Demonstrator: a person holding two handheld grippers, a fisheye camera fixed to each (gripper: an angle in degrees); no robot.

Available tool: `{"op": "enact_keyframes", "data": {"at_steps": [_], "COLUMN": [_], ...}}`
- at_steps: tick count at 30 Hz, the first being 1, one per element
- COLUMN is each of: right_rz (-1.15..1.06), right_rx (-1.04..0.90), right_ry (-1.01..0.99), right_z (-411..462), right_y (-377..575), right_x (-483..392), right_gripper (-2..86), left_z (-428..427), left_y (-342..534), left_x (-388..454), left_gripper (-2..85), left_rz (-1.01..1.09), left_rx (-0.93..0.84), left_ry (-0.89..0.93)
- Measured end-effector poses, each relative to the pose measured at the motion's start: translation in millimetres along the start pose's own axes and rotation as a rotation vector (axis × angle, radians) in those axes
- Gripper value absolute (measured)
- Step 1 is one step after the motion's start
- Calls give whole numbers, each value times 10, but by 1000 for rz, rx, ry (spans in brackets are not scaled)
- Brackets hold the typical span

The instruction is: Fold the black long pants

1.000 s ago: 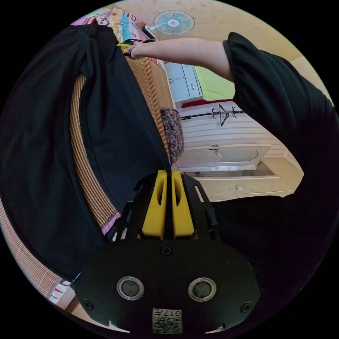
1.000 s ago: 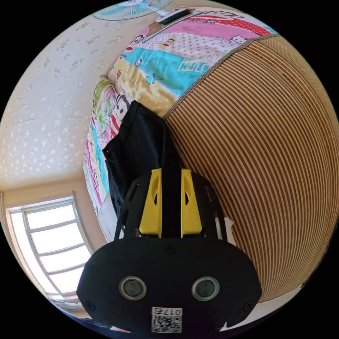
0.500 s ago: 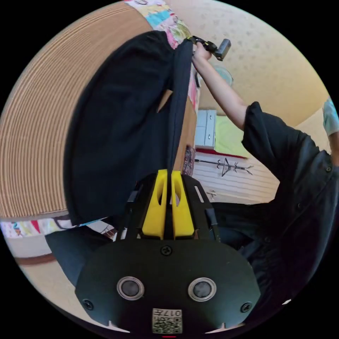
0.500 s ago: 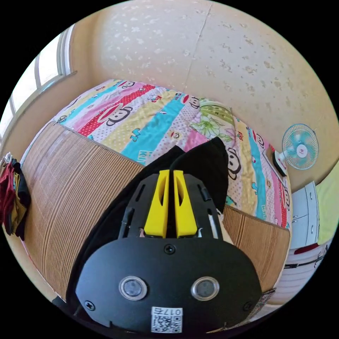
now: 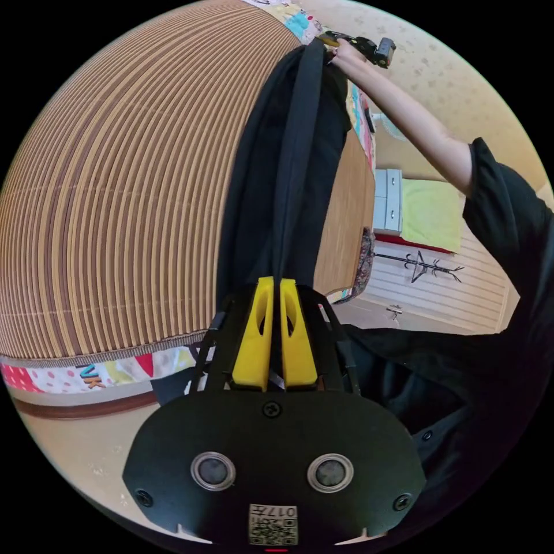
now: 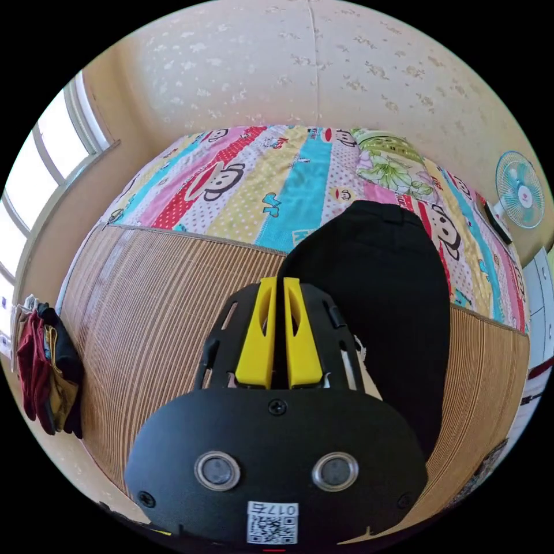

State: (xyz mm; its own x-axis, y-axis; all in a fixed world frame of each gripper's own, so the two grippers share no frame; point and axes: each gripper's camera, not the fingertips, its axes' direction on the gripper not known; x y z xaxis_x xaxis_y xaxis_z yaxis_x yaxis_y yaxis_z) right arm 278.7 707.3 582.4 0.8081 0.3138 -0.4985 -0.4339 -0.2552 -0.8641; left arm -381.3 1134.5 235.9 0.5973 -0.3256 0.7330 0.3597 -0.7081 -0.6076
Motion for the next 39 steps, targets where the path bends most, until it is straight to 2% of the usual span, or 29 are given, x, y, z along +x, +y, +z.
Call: {"op": "enact_keyframes", "data": {"at_steps": [2,4,6,8,11,14,17,19,23,26,29,31,34,36,39], "right_rz": [-21,8,-2,-44,-52,111,240,206,242,296,366,373,332,383,491], "right_rx": [-63,-39,10,12,-53,-127,-179,-251,-418,-417,-322,-291,-353,-457,-355], "right_ry": [-1,-63,-217,-276,-205,-46,-224,-324,-463,-485,-524,-510,-446,-393,-508], "right_z": [166,33,-406,-760,-1286,-1767,-2107,-2148,-1918,-2163,-2779,-3189,-3225,-3080,-3226], "right_y": [120,285,653,1062,1911,2817,3602,4009,4453,4623,4666,4743,4882,5015,4998], "right_x": [-3,84,230,356,658,1050,1210,1020,843,930,1061,1044,968,1043,1307], "right_gripper": [42,50,60,63,66,79,97,113,109,39,24,19,20,24,38], "left_z": [20,-25,-70,-112,-166,-224,-266,-276,-314,-381,-533,-581,-555,-514,-469], "left_y": [-18,-42,-52,-56,-88,-142,-189,-222,-302,-314,-224,-184,-124,-130,-192], "left_x": [-138,-246,-312,-345,-342,-311,-290,-291,-355,-392,-361,-411,-479,-523,-599], "left_gripper": [-6,-6,-5,-5,-5,-4,-4,-5,-5,-6,-7,-6,-3,1,22], "left_rz": [-22,-44,-50,-43,-29,-13,4,20,29,44,189,187,145,105,18], "left_rx": [-14,-10,-5,-6,-26,-66,-94,-113,-158,-179,-164,-197,-238,-250,-298], "left_ry": [-13,33,65,90,90,64,44,36,51,114,282,343,231,156,146]}}
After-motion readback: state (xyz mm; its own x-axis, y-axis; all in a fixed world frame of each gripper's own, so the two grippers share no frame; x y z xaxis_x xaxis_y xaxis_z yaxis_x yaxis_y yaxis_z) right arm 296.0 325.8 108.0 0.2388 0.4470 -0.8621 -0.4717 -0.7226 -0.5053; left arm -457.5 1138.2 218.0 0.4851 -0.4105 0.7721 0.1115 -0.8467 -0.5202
